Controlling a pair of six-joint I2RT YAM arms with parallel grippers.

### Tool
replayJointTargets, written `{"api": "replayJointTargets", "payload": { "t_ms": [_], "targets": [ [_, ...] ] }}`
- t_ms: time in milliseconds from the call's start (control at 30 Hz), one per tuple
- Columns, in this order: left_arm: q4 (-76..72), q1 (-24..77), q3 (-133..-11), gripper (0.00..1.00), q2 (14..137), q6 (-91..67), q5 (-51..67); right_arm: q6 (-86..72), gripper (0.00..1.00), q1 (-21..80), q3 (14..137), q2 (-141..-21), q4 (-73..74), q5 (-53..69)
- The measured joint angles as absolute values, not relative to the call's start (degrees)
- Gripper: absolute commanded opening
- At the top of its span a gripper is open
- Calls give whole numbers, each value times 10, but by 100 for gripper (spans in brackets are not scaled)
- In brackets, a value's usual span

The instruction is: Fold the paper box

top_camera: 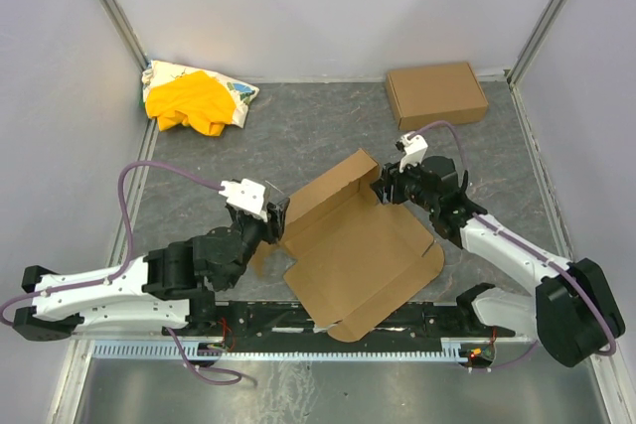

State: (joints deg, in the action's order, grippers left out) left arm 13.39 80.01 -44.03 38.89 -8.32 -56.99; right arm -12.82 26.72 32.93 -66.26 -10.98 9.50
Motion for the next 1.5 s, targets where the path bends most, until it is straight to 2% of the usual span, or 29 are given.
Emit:
{"api": "replayJointTargets", "payload": {
  "t_ms": [200, 300, 333, 433, 467, 700, 833, 933, 1033, 1233, 1400, 1500],
  "targets": [
    [133, 800, -435, 52, 390, -83, -570, -128, 58, 267, 339, -697, -125, 100],
    [132, 800, -435, 52, 389, -83, -572, -128, 54, 267, 349, -726, -143, 101],
    [131, 800, -434, 52, 389, -83, -573, -129, 48, 267, 350, -735, -150, 101],
    [130, 800, -430, 51, 387, -83, -578, -136, 11, 267, 355, -758, -170, 100],
    [129, 800, -428, 50, 386, -83, -582, -138, 3, 267, 359, -766, -173, 99],
    [114, 800, -415, 51, 378, -82, -612, -166, 2, 267, 371, -785, -186, 8],
    [94, 800, -407, 54, 378, -71, -634, -174, 2, 266, 341, -740, -184, -73],
    [64, 800, -395, 67, 378, -48, -648, -173, 2, 265, 323, -691, -176, -120],
    [22, 800, -372, 73, 378, -23, -668, -166, 2, 265, 314, -634, -157, -161],
    [-50, 773, -304, 68, 376, 7, -717, -151, 2, 265, 315, -567, -80, -216],
    [-59, 670, -304, 70, 369, -28, -635, -151, 2, 265, 317, -562, 8, -248],
    [-60, 606, -359, 75, 435, -50, -539, -152, 2, 265, 319, -567, 37, -253]
  ]
}}
